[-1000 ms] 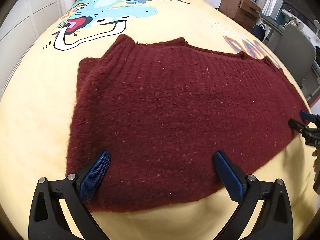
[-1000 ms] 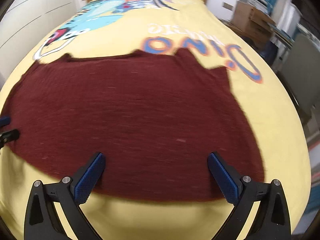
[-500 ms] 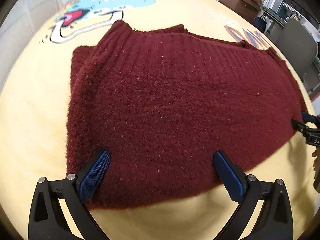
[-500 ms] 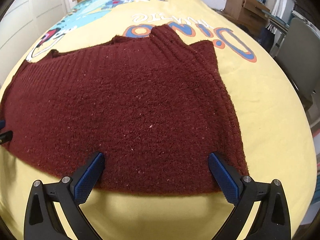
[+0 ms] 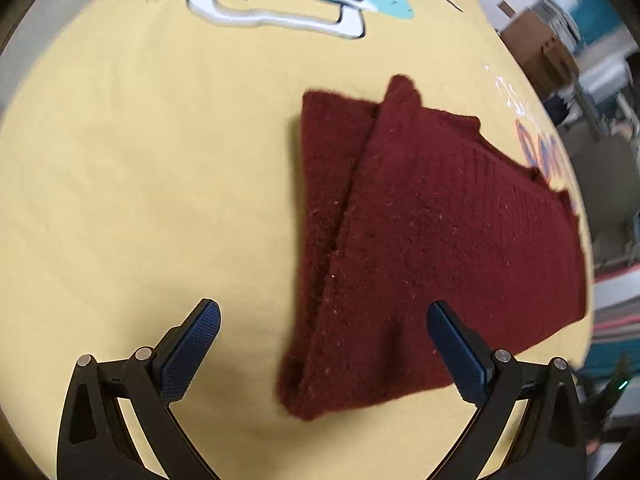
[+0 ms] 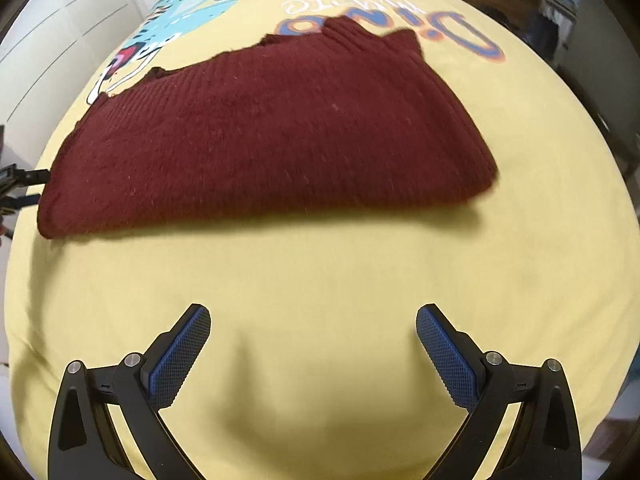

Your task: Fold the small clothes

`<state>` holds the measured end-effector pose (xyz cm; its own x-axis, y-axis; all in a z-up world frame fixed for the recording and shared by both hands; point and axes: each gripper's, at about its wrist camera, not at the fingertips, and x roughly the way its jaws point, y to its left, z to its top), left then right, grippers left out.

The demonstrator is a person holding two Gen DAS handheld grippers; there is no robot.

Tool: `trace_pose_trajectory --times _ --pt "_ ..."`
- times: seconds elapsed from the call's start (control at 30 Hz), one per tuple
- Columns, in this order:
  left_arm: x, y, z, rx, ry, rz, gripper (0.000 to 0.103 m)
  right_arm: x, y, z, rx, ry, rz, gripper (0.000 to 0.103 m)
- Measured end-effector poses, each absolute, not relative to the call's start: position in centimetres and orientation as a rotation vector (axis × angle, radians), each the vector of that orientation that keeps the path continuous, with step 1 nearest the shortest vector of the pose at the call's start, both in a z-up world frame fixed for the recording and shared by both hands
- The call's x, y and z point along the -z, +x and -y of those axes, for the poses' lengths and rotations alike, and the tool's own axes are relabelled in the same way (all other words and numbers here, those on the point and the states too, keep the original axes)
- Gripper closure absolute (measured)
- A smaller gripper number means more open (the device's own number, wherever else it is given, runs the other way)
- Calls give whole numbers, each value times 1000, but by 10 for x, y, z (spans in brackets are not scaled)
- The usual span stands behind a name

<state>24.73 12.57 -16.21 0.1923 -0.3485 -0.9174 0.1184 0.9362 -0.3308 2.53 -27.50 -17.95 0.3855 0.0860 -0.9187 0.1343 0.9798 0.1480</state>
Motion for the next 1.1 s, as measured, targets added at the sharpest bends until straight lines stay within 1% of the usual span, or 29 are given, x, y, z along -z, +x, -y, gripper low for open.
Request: trace_pose_trajectory --times 0.1,0.2,0.33,0.37,0.4,0.43,0.47,0.5,0.53,0.57,0.67,0.87,1.1 --pt "185 250 -120 404 -308 -1401 2 181 11 281 54 211 -1189 0" --pt "200 257 -108 373 -229 -1406 1 183 6 293 87 227 -1197 0" --pt "198 258 -105 356 -204 -1381 1 179 -3 312 122 308 -1167 0" --pt "197 256 -104 376 -200 -1387 4 178 -4 315 124 314 -1162 0" --pt "196 253 -100 408 -192 -1397 20 177 -5 316 127 312 -1158 0" --pt "195 252 -96 423 -188 -1403 30 176 -6 318 132 305 -1157 0" --pt "193 250 -92 434 -180 -1409 41 176 -6 319 137 297 -1157 0" --pt "190 249 -90 445 -176 -1413 57 175 -6 321 144 292 -1157 0" --pt "187 249 -87 464 -192 -1427 66 175 -6 322 153 292 -1157 0" --pt "185 249 -86 476 -215 -1438 72 175 -6 325 162 295 -1157 0" --pt "173 247 -79 451 -202 -1440 74 174 -7 330 174 313 -1153 0" --pt "124 246 -50 470 -188 -1401 74 166 -5 335 170 330 -1126 0" --pt "60 249 32 580 -102 -1340 75 164 -5 354 174 394 -1088 0"
